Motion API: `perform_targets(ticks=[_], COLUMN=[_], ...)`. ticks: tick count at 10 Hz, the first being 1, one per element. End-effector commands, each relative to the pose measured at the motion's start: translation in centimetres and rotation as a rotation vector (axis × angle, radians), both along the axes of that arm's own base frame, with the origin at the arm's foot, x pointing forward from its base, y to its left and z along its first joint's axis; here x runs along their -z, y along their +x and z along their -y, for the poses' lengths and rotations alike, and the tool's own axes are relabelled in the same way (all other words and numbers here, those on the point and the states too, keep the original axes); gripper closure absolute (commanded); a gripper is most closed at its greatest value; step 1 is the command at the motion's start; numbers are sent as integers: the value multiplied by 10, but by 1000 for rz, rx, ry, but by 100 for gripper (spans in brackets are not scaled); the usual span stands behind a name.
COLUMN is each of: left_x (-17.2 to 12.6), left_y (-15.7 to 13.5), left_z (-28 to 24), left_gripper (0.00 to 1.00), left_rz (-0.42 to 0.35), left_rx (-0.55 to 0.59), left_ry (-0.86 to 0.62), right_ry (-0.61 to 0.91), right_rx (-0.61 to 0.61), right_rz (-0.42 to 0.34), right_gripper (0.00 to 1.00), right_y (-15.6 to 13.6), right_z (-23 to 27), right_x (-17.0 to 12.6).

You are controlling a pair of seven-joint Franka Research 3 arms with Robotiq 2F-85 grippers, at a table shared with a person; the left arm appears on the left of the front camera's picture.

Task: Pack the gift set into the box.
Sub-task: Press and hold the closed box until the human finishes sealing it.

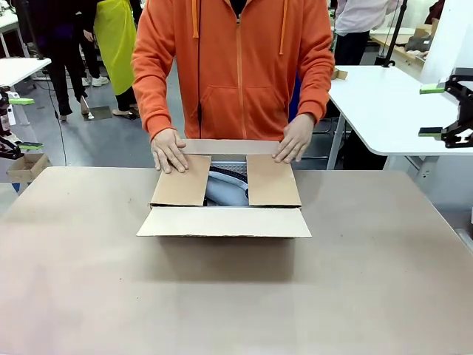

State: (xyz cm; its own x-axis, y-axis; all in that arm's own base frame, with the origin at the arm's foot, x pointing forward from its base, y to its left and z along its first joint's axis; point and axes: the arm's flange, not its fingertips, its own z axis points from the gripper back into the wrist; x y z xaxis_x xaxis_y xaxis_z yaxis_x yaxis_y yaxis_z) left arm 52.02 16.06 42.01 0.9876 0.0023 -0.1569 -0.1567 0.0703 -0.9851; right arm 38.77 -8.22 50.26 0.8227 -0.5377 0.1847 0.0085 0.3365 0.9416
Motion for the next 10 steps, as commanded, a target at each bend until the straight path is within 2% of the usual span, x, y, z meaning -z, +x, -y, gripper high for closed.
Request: perform_targets(ticks=[1, 10], left_x=[2, 2], left_y=[-4, -4], left_z=[3, 3], left_gripper=[0, 0], left_rz=[15, 15], left_rx=[6, 6], left_ry=[10, 10], right_ry=[9, 9], right_rx=[-1, -1], right_rz=[40, 40], right_gripper=[0, 0], right_y=[2, 2], right_z=[-2, -2], right_x=[3, 3])
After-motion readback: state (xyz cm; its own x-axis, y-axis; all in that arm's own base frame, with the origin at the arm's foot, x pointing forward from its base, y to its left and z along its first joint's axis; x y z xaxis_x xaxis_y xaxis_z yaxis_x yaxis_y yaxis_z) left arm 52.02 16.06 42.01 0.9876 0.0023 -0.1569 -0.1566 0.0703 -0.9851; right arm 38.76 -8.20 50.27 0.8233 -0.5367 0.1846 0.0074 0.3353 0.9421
